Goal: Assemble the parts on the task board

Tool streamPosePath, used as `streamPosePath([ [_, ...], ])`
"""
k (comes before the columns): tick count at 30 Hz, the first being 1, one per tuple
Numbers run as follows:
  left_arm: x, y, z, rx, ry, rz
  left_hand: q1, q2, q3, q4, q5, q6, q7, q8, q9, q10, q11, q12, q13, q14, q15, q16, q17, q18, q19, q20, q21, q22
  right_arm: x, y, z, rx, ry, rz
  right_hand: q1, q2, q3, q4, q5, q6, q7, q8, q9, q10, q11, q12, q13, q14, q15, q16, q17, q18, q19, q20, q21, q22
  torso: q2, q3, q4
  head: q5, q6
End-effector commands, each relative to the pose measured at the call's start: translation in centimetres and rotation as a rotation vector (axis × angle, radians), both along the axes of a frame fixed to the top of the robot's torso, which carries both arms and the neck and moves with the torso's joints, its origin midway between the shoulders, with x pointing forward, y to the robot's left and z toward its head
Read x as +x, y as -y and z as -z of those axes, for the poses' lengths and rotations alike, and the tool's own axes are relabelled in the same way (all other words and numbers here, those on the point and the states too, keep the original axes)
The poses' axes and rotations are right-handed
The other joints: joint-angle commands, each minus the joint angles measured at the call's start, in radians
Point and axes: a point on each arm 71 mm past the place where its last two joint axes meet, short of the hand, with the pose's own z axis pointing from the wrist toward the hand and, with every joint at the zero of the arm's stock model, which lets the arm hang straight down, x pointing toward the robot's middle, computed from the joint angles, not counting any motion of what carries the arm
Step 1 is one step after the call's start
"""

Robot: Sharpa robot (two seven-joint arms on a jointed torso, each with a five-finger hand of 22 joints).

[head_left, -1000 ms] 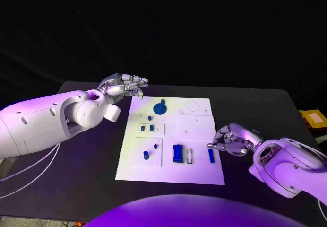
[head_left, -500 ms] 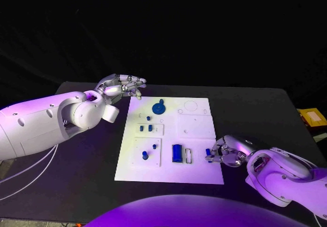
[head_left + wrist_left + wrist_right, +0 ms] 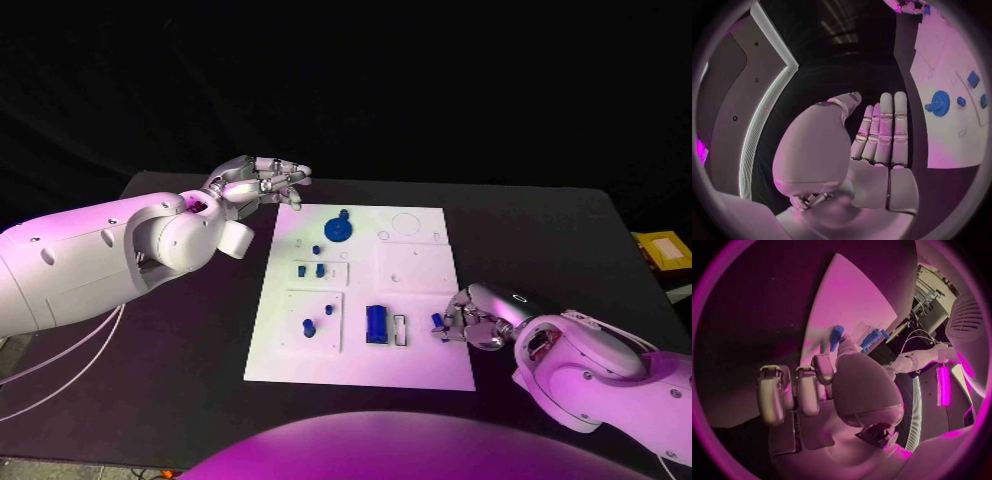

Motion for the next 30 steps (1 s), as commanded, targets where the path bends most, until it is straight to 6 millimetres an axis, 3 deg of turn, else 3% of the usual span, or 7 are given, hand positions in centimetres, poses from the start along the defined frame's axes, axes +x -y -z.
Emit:
streamPosePath([
  [1,-0.1,0.2,-0.1,-0.01,0.007,0.017,-0.008,-0.001,-0.003,-0.003,-0.002,-0.006,-0.003,-0.005,0.001,-0.007,-0.002,0.0,0.002,-0.006,0.003,-0.006,0.002,0.013,0.002,0.005,-0.004,-0.002,-0.4,-0.1,1.0,-0.086,-0.023,-0.023,0.111,0.024,0.036,-0.034,-0.052,0.011,-0.009,-0.013,-0.14,-0.001,-0.015,-0.001,0.001,0.063,-0.014,-0.004,0.059,-0.005,0.073,-0.007,0.0,0.241,0.0,0.0009,0.0,0.001,0.0],
  [6,-0.1,0.2,-0.1,-0.009,0.006,0.016,-0.008,-0.001,-0.003,-0.003,-0.002,-0.006,-0.003,-0.005,0.001,-0.007,-0.002,0.0,0.002,-0.006,0.003,-0.006,0.002,0.013,0.002,0.005,-0.004,-0.002,-0.6,-0.7,1.3,-0.104,-0.026,-0.045,0.181,0.018,0.09,-0.054,-0.034,0.028,-0.01,-0.028,-0.155,-0.004,-0.016,-0.005,0.001,0.064,-0.015,-0.004,0.062,-0.006,0.075,-0.01,0.004,0.242,0.0,0.0006,0.0001,0.002,0.0],
  [13,-0.1,0.1,-0.1,-0.009,0.003,0.018,-0.008,-0.001,-0.003,-0.003,-0.002,-0.006,-0.003,-0.005,0.001,-0.007,-0.002,0.0,0.002,-0.006,0.003,-0.006,0.002,0.013,0.002,0.005,-0.004,-0.002,-0.8,-0.9,1.3,-0.105,-0.028,-0.046,0.203,-0.029,0.226,-0.035,0.083,0.047,-0.008,-0.044,-0.171,-0.007,-0.016,-0.013,0.001,0.064,-0.015,-0.005,0.065,-0.006,0.075,-0.011,0.004,0.242,-0.001,-0.0002,-0.0011,0.002,0.0],
  [17,-0.1,0.2,-0.1,-0.009,0.003,0.019,-0.008,-0.001,-0.003,-0.003,-0.002,-0.006,-0.003,-0.005,0.001,-0.007,-0.002,0.0,0.002,-0.006,0.003,-0.006,0.002,0.013,0.002,0.005,-0.004,-0.002,-0.9,-0.9,1.0,-0.073,-0.025,-0.023,0.128,-0.1,0.431,-0.02,0.12,0.025,-0.01,-0.017,-0.139,0.008,-0.017,-0.011,0.004,0.066,-0.016,-0.004,0.069,-0.007,0.077,-0.011,0.009,0.244,-0.001,0.0001,-0.0007,0.001,0.0],
  [19,-0.1,0.1,-0.1,-0.009,0.002,0.019,-0.008,-0.001,-0.003,-0.003,-0.002,-0.006,-0.003,-0.005,0.001,-0.007,-0.002,0.0,0.002,-0.006,0.003,-0.006,0.002,0.013,0.002,0.005,-0.004,-0.002,-1.1,-1.0,0.7,-0.046,-0.021,-0.012,0.062,-0.138,0.551,-0.045,0.138,0.007,-0.011,0.012,-0.107,0.015,-0.018,-0.008,0.007,0.067,-0.016,-0.003,0.073,-0.008,0.079,-0.011,0.013,0.245,-0.001,0.0002,-0.0005,0.001,0.0],
  [24,-0.1,0.1,-0.1,-0.009,0.002,0.019,-0.008,-0.001,-0.003,-0.003,-0.002,-0.006,-0.003,-0.005,0.001,-0.007,-0.002,0.0,0.002,-0.006,0.003,-0.006,0.002,0.013,0.002,0.005,-0.004,-0.002,-1.1,-1.4,-0.2,0.016,-0.016,0.003,-0.039,-0.153,0.68,-0.088,0.151,-0.011,-0.006,0.036,-0.078,0.024,-0.016,-0.003,0.013,0.068,-0.016,0.0,0.08,-0.01,0.082,-0.011,0.021,0.247,-0.001,-0.0006,-0.0011,-0.001,0.0],
  [30,-0.1,0.2,-0.1,-0.009,0.002,0.019,-0.009,-0.001,-0.004,-0.004,-0.002,-0.006,-0.002,-0.005,0.002,-0.007,-0.002,0.001,0.002,-0.006,0.003,-0.006,0.002,0.013,0.002,0.005,-0.005,-0.002,-1.1,-2.0,-1.2,0.092,-0.018,0.014,-0.111,-0.152,0.748,-0.115,0.139,-0.014,-0.008,0.042,-0.069,0.029,-0.015,0.003,0.02,0.069,-0.015,0.002,0.085,-0.011,0.084,-0.01,0.026,0.249,-0.001,-0.0006,-0.0004,-0.004,0.0],
])
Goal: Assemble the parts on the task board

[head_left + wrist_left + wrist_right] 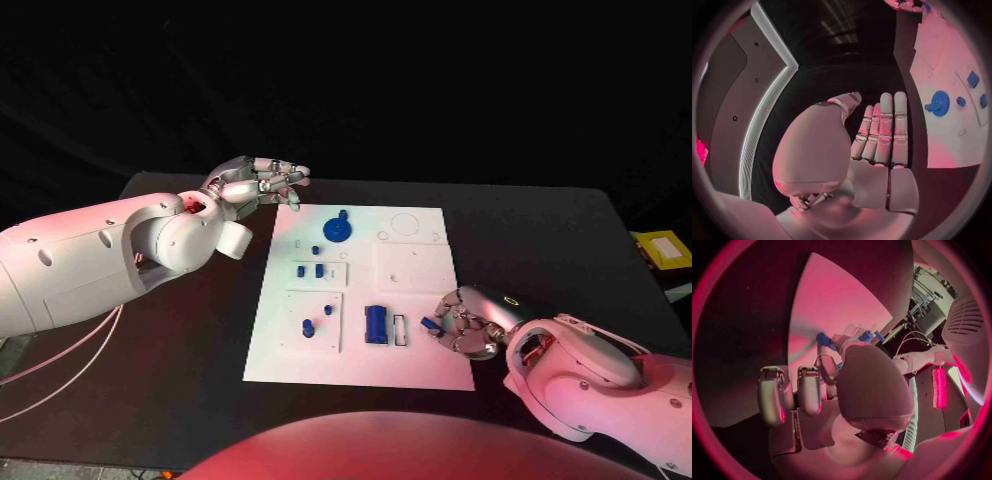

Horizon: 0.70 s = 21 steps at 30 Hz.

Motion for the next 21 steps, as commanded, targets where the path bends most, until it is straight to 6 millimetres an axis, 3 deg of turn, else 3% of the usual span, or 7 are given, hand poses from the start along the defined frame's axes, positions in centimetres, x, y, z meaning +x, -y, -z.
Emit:
streamPosePath([
  [1,-0.1,0.3,-0.1,-0.01,0.004,0.019,-0.009,-0.001,-0.004,-0.004,-0.002,-0.006,-0.002,-0.005,0.002,-0.007,-0.002,0.001,0.002,-0.006,0.003,-0.006,0.002,0.013,0.002,0.005,-0.005,-0.002,0.0,-0.4,-0.3,0.069,-0.034,0.035,-0.025,0.0,0.166,-0.156,-0.008,-0.003,0.0,0.022,0.031,0.001,0.005,0.006,0.002,0.071,0.004,0.003,0.087,-0.011,0.086,-0.005,0.004,0.248,0.0,-0.0007,0.0003,-0.003,0.0],
  [13,-0.1,0.4,-0.1,-0.011,0.003,0.022,-0.009,-0.001,-0.004,-0.004,-0.002,-0.006,-0.002,-0.005,0.002,-0.007,-0.002,0.001,0.002,-0.006,0.003,-0.006,0.002,0.013,0.002,0.005,-0.005,-0.002,0.4,-2.6,0.5,0.133,-0.139,0.04,-0.075,-0.006,0.177,-0.166,-0.004,-0.002,-0.001,0.024,0.035,0.003,0.005,0.009,0.005,0.071,0.004,0.003,0.087,-0.01,0.084,-0.005,-0.001,0.247,0.002,0.0009,0.0013,-0.001,0.0],
  [21,-0.1,0.5,-0.1,-0.012,0.003,0.025,-0.009,-0.001,-0.004,-0.004,-0.002,-0.006,-0.002,-0.005,0.002,-0.007,-0.002,0.001,0.002,-0.006,0.003,-0.006,0.002,0.013,0.002,0.005,-0.005,-0.002,0.7,-3.1,1.0,0.126,-0.165,0.037,-0.177,-0.008,0.143,-0.14,0.001,0.018,-0.007,0.026,0.034,0.018,0.001,0.044,0.033,0.073,0.001,0.007,0.095,-0.011,0.085,-0.007,0.003,0.248,0.001,0.0,0.0009,0.0,0.0],
])
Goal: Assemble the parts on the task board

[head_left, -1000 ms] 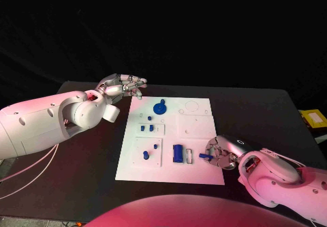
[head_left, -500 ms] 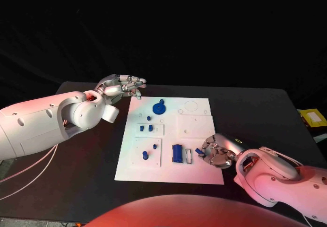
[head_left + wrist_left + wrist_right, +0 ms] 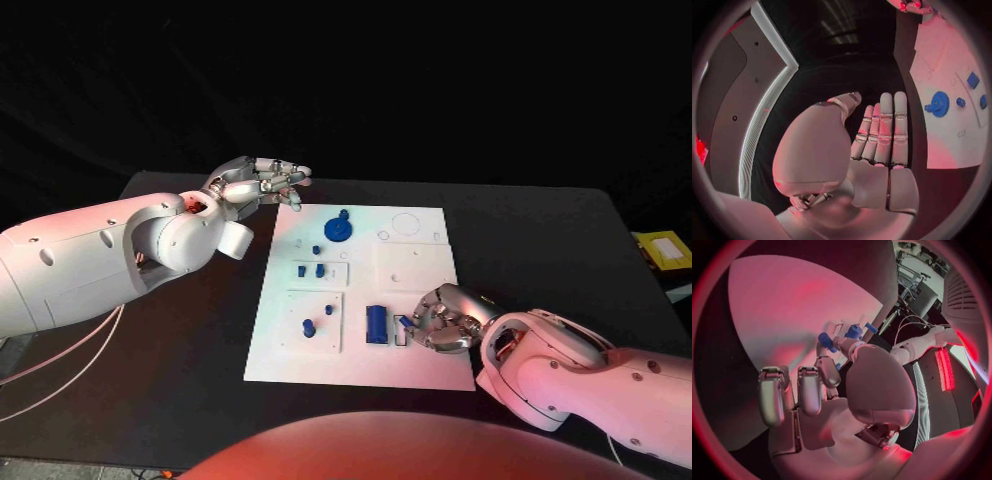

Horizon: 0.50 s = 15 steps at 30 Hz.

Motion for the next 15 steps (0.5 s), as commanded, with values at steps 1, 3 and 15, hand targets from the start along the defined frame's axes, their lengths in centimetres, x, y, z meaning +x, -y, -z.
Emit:
streamPosePath([
  [1,-0.08,0.31,-0.1,-0.01,0.004,0.021,-0.009,-0.001,-0.004,-0.004,-0.002,-0.006,-0.002,-0.005,0.001,-0.007,-0.002,0.001,0.001,-0.006,0.003,-0.006,0.001,0.013,0.002,0.005,-0.005,-0.002,-0.05,-0.19,0.35,0.002,-0.038,-0.007,-0.029,0.004,-0.001,-0.004,-0.002,0.026,-0.013,0.001,0.033,0.007,-0.001,0.008,0.006,0.073,0.001,0.007,0.096,-0.011,0.086,-0.007,0.005,0.249,0.0,0.0002,-0.0007,0.001,0.0],
  [3,-0.08,0.3,-0.1,-0.01,0.003,0.02,-0.009,-0.001,-0.004,-0.004,-0.002,-0.006,-0.002,-0.005,0.001,-0.007,-0.002,0.001,0.001,-0.006,0.003,-0.006,0.001,0.013,0.002,0.005,-0.005,-0.002,-0.03,-0.31,0.38,-0.001,-0.037,-0.011,-0.047,0.007,-0.01,0.005,-0.005,0.031,-0.014,0.001,0.032,0.011,-0.002,0.017,0.014,0.074,0.0,0.009,0.099,-0.012,0.087,-0.008,0.007,0.25,0.0,0.0005,-0.0007,0.001,0.0],
  [15,-0.11,0.24,-0.1,-0.009,0.001,0.021,-0.009,-0.001,-0.004,-0.004,-0.002,-0.006,-0.002,-0.005,0.001,-0.007,-0.002,0.001,0.001,-0.006,0.003,-0.006,0.001,0.013,0.002,0.005,-0.005,-0.002,-0.03,-1.13,0.44,0.001,-0.038,-0.037,-0.089,0.007,-0.034,0.025,-0.032,0.04,-0.016,-0.002,0.026,0.016,-0.003,0.028,0.025,0.074,-0.001,0.011,0.103,-0.012,0.087,-0.009,0.008,0.25,0.0,0.0009,-0.0009,0.004,0.0],
])
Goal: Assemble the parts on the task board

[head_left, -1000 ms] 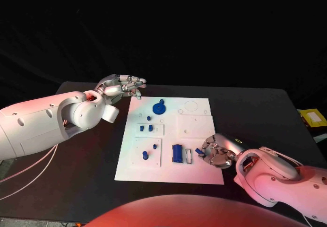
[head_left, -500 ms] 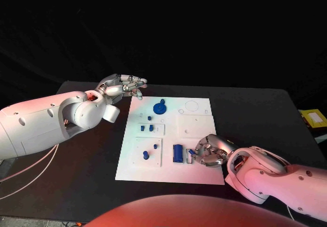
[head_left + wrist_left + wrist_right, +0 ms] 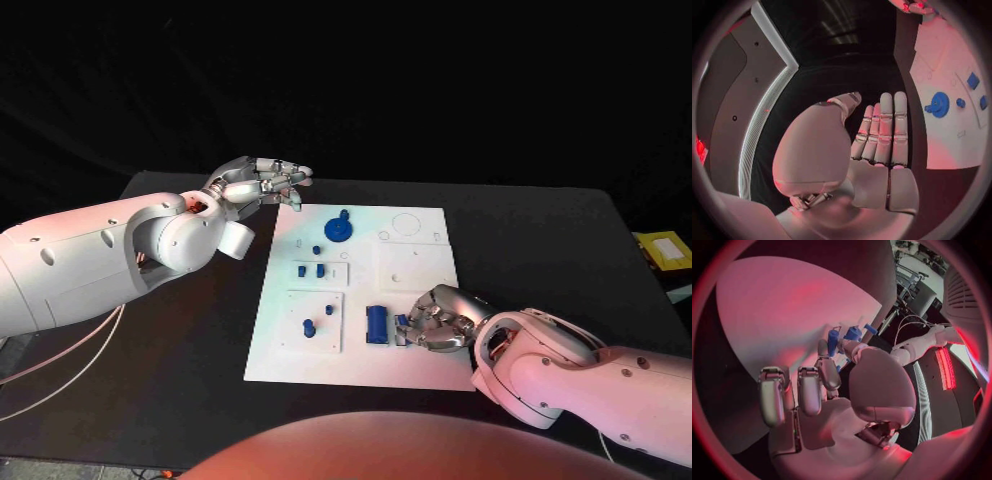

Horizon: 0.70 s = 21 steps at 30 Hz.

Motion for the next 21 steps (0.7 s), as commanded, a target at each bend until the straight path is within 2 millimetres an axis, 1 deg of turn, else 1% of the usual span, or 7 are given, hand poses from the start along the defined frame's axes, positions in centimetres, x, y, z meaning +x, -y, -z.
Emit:
streamPosePath([
  [1,-0.08,0.22,-0.09,-0.008,0.001,0.019,-0.009,-0.001,-0.004,-0.004,-0.002,-0.006,-0.002,-0.005,0.001,-0.007,-0.002,0.001,0.001,-0.006,0.003,-0.006,0.001,0.013,0.002,0.005,-0.005,-0.001,-0.25,-0.35,0.11,-0.005,-0.015,-0.029,-0.014,-0.004,-0.008,0.004,-0.005,0.01,-0.001,-0.003,-0.001,0.009,-0.001,0.008,0.006,0.074,-0.001,0.005,0.103,-0.012,0.085,-0.006,0.005,0.25,0.0,0.0002,0.0006,0.002,0.0],
  [12,-0.09,0.24,-0.07,-0.008,-0.001,0.022,-0.01,0.0,-0.004,-0.006,-0.002,-0.007,-0.002,-0.005,0.001,-0.009,-0.001,0.002,0.001,-0.006,0.003,-0.007,0.002,0.013,0.003,0.005,-0.007,-0.002,-0.24,-0.41,0.0,-0.005,-0.002,-0.032,-0.04,-0.002,-0.022,0.023,-0.019,0.016,0.0,-0.006,-0.004,0.009,-0.001,0.008,0.008,0.074,0.0,0.005,0.104,-0.012,0.085,-0.006,0.005,0.25,-0.001,-0.0002,-0.0008,0.004,0.0],
  [15,-0.09,0.26,-0.07,-0.008,-0.002,0.022,-0.01,0.0,-0.004,-0.006,-0.002,-0.007,-0.002,-0.005,0.001,-0.009,-0.001,0.002,0.001,-0.006,0.003,-0.007,0.002,0.013,0.003,0.005,-0.007,-0.002,-0.21,-0.42,-0.01,-0.005,0.003,-0.032,-0.072,-0.008,-0.048,0.049,-0.09,0.019,0.001,-0.01,-0.009,0.008,0.001,0.006,0.008,0.074,0.001,0.005,0.103,-0.012,0.084,-0.005,0.004,0.25,-0.001,0.0003,-0.0001,0.004,0.0],
  [16,-0.09,0.26,-0.07,-0.008,-0.002,0.022,-0.01,0.0,-0.004,-0.006,-0.002,-0.007,-0.002,-0.005,0.001,-0.009,-0.001,0.002,0.001,-0.006,0.003,-0.007,0.002,0.013,0.003,0.005,-0.007,-0.002,-0.2,-0.44,-0.01,-0.005,0.004,-0.033,-0.09,-0.018,-0.069,0.064,-0.074,0.021,0.002,-0.011,-0.01,0.008,0.001,0.004,0.008,0.074,0.002,0.004,0.102,-0.012,0.084,-0.004,0.004,0.25,-0.001,0.0002,0.0001,0.004,0.0],
  [17,-0.08,0.25,-0.07,-0.008,-0.002,0.022,-0.011,0.0,-0.005,-0.005,-0.002,-0.007,-0.002,-0.005,0.002,-0.009,-0.001,0.002,0.001,-0.006,0.003,-0.007,0.002,0.013,0.004,0.005,-0.008,-0.002,-0.2,-0.46,-0.02,-0.005,0.005,-0.034,-0.098,-0.025,-0.094,0.073,-0.037,0.021,0.001,-0.012,-0.011,0.007,0.001,0.002,0.008,0.073,0.001,0.004,0.101,-0.011,0.083,-0.005,0.0,0.249,-0.001,0.0002,0.0002,0.004,0.0],
  [18,-0.08,0.24,-0.07,-0.008,-0.002,0.022,-0.011,0.0,-0.005,-0.005,-0.002,-0.007,-0.002,-0.005,0.002,-0.009,-0.001,0.002,0.001,-0.006,0.003,-0.007,0.002,0.013,0.004,0.005,-0.008,-0.002,-0.2,-0.49,-0.03,-0.004,0.006,-0.035,-0.105,-0.032,-0.109,0.079,-0.026,0.022,0.001,-0.013,-0.012,0.007,0.001,0.001,0.008,0.073,0.001,0.004,0.101,-0.011,0.082,-0.004,0.0,0.249,-0.001,0.0002,0.0,0.004,0.0],
  [21,-0.07,0.23,-0.06,-0.007,-0.002,0.021,-0.011,0.0,-0.005,-0.005,-0.002,-0.007,-0.002,-0.005,0.002,-0.009,-0.001,0.002,0.001,-0.006,0.003,-0.007,0.002,0.013,0.004,0.005,-0.008,-0.002,-0.22,-0.56,-0.05,-0.002,0.008,-0.039,-0.12,-0.038,-0.153,0.088,-0.043,0.022,0.0,-0.015,-0.013,0.005,0.0,-0.003,0.006,0.073,0.0,0.003,0.1,-0.011,0.082,-0.005,-0.001,0.248,-0.001,-0.0001,-0.0005,0.005,0.0],
])
